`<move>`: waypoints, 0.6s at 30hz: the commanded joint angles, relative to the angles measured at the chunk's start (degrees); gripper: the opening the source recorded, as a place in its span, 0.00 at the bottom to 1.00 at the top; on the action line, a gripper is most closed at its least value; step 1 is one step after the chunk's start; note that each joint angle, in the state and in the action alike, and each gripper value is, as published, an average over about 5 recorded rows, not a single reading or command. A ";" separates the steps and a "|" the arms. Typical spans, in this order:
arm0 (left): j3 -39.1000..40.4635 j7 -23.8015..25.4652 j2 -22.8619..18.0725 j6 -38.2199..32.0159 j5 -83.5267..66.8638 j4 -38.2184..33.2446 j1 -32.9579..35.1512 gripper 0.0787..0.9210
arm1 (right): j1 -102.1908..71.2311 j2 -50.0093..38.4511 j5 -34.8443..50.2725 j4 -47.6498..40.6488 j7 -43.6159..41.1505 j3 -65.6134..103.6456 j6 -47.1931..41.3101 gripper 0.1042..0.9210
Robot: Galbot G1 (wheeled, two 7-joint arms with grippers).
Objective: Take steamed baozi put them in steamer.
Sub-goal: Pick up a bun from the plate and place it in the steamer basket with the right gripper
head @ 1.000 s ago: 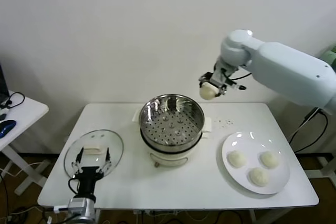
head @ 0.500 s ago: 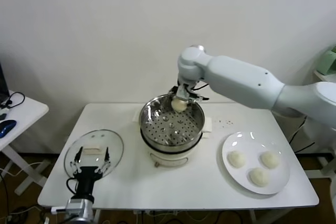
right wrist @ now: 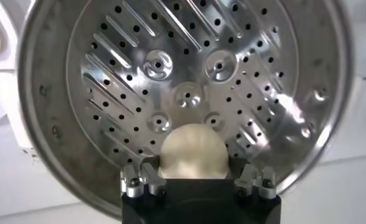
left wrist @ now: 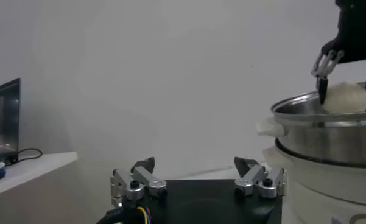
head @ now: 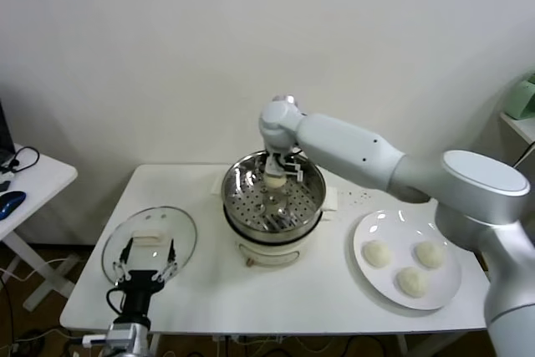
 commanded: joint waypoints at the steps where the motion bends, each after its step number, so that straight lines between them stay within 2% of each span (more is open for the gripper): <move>1: 0.00 0.00 0.55 -0.31 0.35 0.21 0.37 0.88 | -2.41 1.77 -3.98 -2.15 0.29 0.58 1.51 0.77; 10: -0.11 -0.01 0.48 -0.75 0.66 0.75 0.76 0.88 | -3.78 1.58 -6.98 -2.66 1.06 1.97 3.10 0.78; 15: -0.18 -0.06 0.32 -0.77 0.71 0.87 0.68 0.88 | -3.83 1.24 -6.78 -2.24 1.70 1.83 3.62 0.87; 18: -0.14 -0.09 0.18 -0.76 0.80 0.72 0.68 0.88 | -3.48 1.18 -6.86 -2.13 1.79 1.99 4.00 0.88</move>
